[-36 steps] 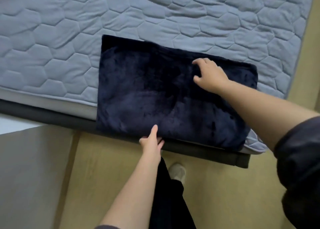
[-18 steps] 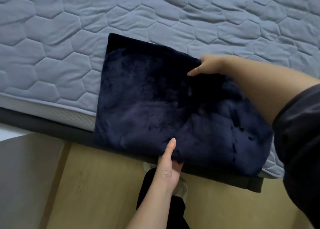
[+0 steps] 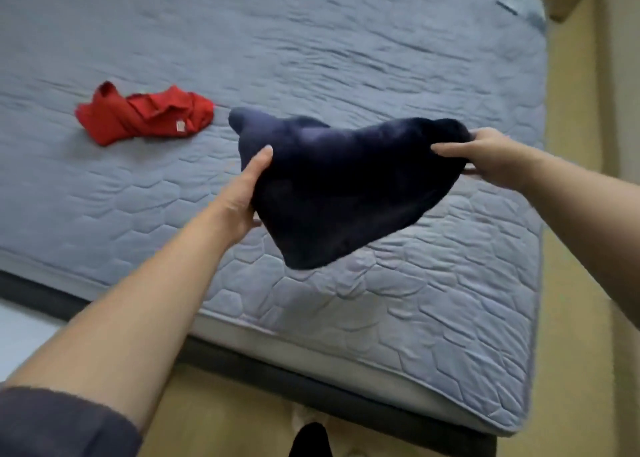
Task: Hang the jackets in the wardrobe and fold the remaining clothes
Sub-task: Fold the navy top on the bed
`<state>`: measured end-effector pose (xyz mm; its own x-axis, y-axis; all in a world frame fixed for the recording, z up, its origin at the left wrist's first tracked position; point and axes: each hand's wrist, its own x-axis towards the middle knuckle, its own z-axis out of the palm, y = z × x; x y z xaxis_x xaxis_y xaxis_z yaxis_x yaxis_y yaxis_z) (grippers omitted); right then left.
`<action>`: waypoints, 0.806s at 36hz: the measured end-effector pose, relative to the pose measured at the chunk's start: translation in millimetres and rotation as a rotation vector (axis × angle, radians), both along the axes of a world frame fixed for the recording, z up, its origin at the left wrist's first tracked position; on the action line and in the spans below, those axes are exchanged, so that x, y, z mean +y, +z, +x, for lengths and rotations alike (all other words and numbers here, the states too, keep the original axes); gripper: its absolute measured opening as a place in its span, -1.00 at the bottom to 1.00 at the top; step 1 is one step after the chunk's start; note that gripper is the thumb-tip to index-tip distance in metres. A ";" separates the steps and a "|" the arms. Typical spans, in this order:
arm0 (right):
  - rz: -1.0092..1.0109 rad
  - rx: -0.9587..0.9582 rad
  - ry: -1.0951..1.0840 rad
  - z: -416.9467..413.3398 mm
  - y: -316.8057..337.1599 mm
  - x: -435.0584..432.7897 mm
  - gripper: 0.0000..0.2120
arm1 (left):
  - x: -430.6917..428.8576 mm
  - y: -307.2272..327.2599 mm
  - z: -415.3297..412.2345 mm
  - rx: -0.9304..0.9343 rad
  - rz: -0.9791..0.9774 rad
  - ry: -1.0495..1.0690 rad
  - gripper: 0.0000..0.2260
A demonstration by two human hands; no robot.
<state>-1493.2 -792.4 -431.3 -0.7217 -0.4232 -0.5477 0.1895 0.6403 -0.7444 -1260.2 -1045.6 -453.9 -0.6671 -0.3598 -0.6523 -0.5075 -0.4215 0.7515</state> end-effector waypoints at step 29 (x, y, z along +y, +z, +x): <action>0.152 -0.397 -0.103 239.4 -271.0 182.9 -0.72 | 136.0 -218.9 149.7 -0.293 -0.354 -0.293 -0.66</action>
